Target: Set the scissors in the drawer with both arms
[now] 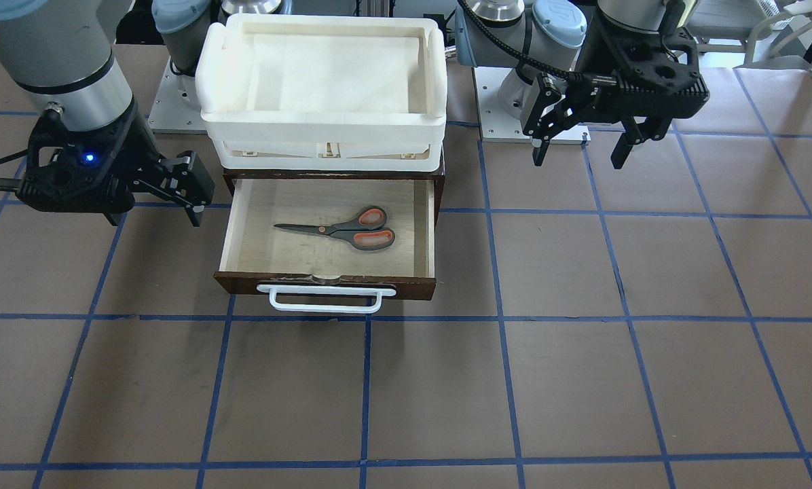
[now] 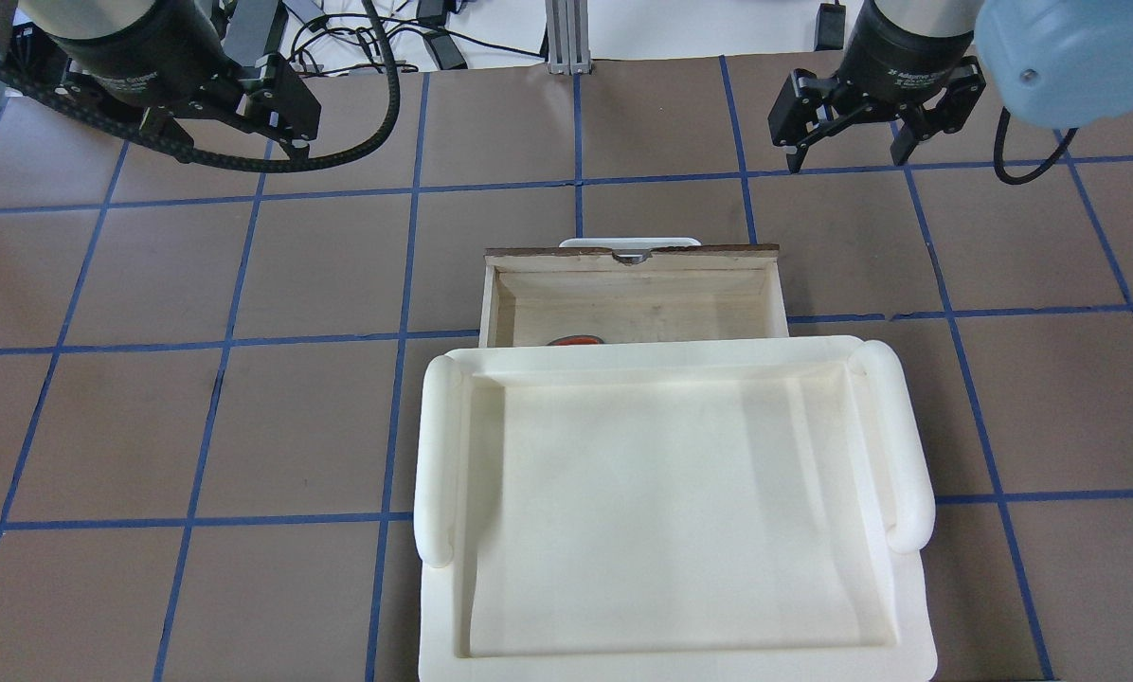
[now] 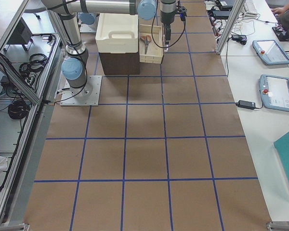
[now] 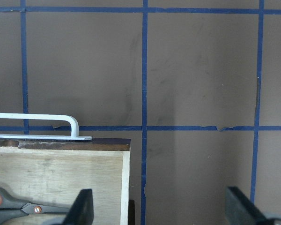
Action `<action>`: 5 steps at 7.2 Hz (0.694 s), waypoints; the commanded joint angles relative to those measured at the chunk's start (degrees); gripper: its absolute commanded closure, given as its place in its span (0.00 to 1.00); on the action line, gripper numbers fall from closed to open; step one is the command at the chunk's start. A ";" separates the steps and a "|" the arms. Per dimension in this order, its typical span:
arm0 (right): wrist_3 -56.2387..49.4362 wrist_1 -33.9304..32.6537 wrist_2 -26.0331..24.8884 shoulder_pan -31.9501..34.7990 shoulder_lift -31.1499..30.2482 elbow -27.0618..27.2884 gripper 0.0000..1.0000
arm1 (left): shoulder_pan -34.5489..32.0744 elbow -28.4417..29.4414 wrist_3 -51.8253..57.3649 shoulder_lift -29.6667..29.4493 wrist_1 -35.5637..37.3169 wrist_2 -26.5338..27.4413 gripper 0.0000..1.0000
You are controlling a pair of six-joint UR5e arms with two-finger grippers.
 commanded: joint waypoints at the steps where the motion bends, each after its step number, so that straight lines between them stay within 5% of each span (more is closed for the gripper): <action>1: 0.09 1.41 -0.61 0.09 -0.64 -0.07 0.00 | 0.08 -0.53 1.16 0.03 -0.04 -0.07 0.00; 5: 0.00 1.69 -0.88 0.09 -0.64 -0.07 0.00 | 0.08 -0.62 1.78 0.03 0.22 -0.07 0.00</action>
